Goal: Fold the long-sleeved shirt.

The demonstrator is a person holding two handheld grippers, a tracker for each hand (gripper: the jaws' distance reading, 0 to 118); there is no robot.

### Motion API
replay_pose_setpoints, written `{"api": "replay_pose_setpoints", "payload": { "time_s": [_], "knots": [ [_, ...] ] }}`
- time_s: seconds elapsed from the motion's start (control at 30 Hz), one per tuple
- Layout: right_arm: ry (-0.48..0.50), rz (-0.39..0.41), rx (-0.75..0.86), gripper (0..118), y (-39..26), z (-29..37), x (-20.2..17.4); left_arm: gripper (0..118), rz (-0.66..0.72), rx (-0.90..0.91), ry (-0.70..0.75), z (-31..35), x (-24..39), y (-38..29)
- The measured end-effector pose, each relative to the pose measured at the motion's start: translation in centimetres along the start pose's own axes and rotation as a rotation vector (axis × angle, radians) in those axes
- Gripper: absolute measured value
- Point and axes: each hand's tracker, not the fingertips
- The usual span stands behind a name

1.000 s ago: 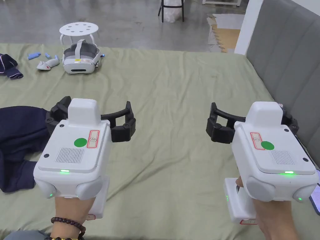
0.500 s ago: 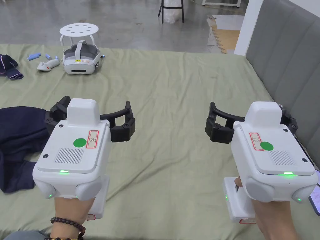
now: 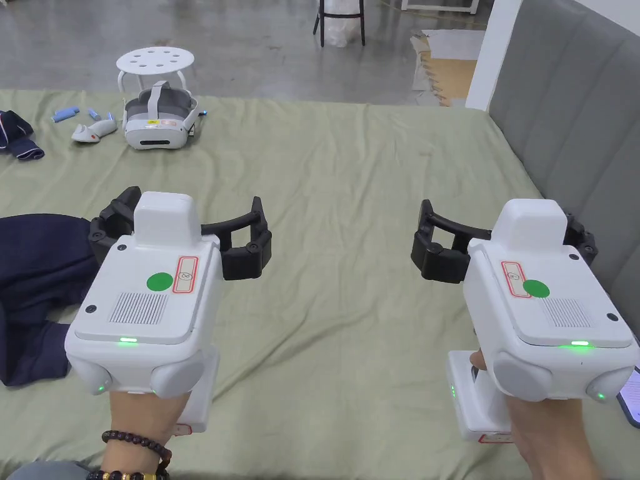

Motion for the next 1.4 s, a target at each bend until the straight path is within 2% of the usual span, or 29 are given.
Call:
{"api": "replay_pose_setpoints", "payload": {
  "time_s": [0.93, 0.97, 1.0, 1.03, 1.07, 1.1, 1.13, 1.17, 1.23, 1.4],
  "knots": [
    [-0.010, -0.004, -0.001, 118, 0.1, -0.2, -0.4, 111, -0.002, 0.006, -0.045, -0.4, 0.3, 0.2],
    [-0.010, -0.004, -0.003, 118, 0.0, -0.2, -0.4, 109, -0.005, 0.000, -0.044, -0.4, 0.3, 0.2],
    [-0.005, -0.009, -0.010, 116, 0.1, -0.2, -0.3, 102, -0.006, -0.001, -0.042, -0.3, 0.3, 0.1],
    [-0.001, -0.015, -0.015, 105, 0.1, -0.2, -0.2, 82, -0.008, 0.004, -0.043, -0.1, 0.3, 0.0],
    [-0.005, -0.029, -0.017, 77, 0.2, -0.2, -0.1, 43, -0.015, 0.013, -0.043, 0.1, 0.3, 0.0],
    [-0.009, -0.035, -0.022, 18, 0.2, -0.2, 0.1, 7, -0.031, 0.013, -0.038, 0.0, 0.4, 0.0],
    [-0.026, -0.038, -0.035, 1, 0.2, -0.4, 0.1, 7, -0.059, -0.002, -0.011, -0.2, 0.5, 0.0],
    [-0.045, -0.033, -0.047, 0, 0.1, -0.6, 0.2, 6, -0.082, 0.018, 0.036, -0.2, 0.6, 0.2],
    [-0.031, -0.049, -0.065, 0, -0.4, -0.6, 0.4, 6, -0.019, 0.000, -0.028, 0.0, 0.1, 0.4],
    [-0.045, -0.042, -0.063, 0, -0.7, -0.5, 0.5, 6, -0.019, 0.000, -0.009, 0.4, 0.0, 0.2]
  ]
}}
